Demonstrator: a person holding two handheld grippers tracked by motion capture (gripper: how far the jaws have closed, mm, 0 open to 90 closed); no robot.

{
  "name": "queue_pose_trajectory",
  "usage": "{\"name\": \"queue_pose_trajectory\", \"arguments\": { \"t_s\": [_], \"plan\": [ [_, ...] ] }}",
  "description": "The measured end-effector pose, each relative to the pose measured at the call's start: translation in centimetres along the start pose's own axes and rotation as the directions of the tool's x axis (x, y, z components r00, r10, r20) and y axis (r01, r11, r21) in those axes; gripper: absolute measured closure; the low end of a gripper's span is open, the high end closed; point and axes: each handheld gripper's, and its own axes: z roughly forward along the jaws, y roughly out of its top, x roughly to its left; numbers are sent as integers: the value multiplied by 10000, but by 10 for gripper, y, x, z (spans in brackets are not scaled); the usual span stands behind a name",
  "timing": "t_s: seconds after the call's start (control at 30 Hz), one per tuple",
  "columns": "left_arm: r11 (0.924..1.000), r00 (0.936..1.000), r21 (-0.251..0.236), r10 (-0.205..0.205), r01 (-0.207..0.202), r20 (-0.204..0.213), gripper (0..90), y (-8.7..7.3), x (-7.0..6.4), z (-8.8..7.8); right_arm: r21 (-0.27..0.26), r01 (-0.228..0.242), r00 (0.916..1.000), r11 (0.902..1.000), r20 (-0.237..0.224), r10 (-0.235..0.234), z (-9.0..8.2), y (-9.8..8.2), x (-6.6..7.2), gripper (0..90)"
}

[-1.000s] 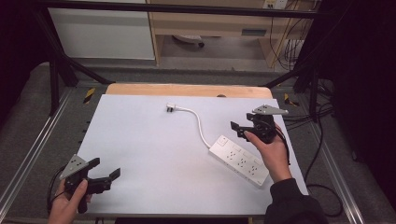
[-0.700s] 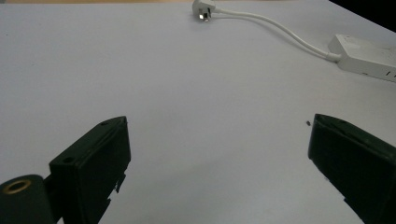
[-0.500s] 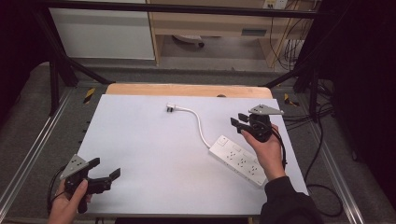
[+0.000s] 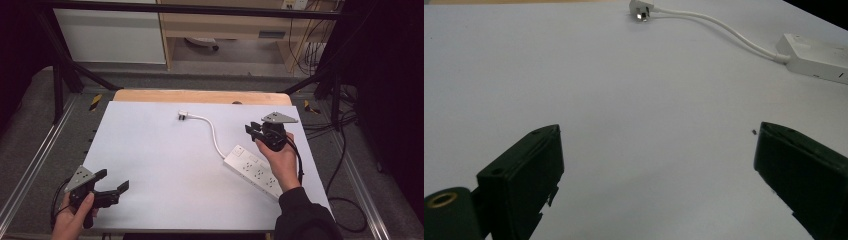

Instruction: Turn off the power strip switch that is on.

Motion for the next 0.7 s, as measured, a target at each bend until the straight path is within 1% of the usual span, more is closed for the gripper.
{"name": "queue_pose_trajectory", "arguments": {
  "t_s": [0.13, 0.27, 0.3, 0.37, 0.5, 0.7],
  "plan": [
    [10000, 10000, 0, -24, 24, 12, 56, 0, 0, 0, 38, 165, 9999, 9999, 21, -165, 2, -3, 2, 741],
    [10000, 10000, 8, -14, 14, 16, 56, 0, 0, 0, 83, 233, 9997, 9997, 66, -233, 5, -9, 2, 779],
    [10000, 10000, 11, -11, 11, 17, 56, 0, 0, 0, 50, 143, 9999, 9999, 54, -144, 5, -12, 2, 803],
    [10000, 10000, 16, -6, 6, 18, 56, 0, 0, 0, 44, 176, 9998, 9998, 72, -176, 5, -13, 2, 811],
    [10000, 10000, 25, 9, -9, 24, 56, 0, 0, 0, 11, 47, 9999, 10000, 96, -47, 5, -18, 1, 842],
    [10000, 10000, 35, 29, -29, 17, 56, 0, 0, 0, 163, -121, 9999, 9998, 116, 119, 5, -26, 1, 889]
  ]
}}
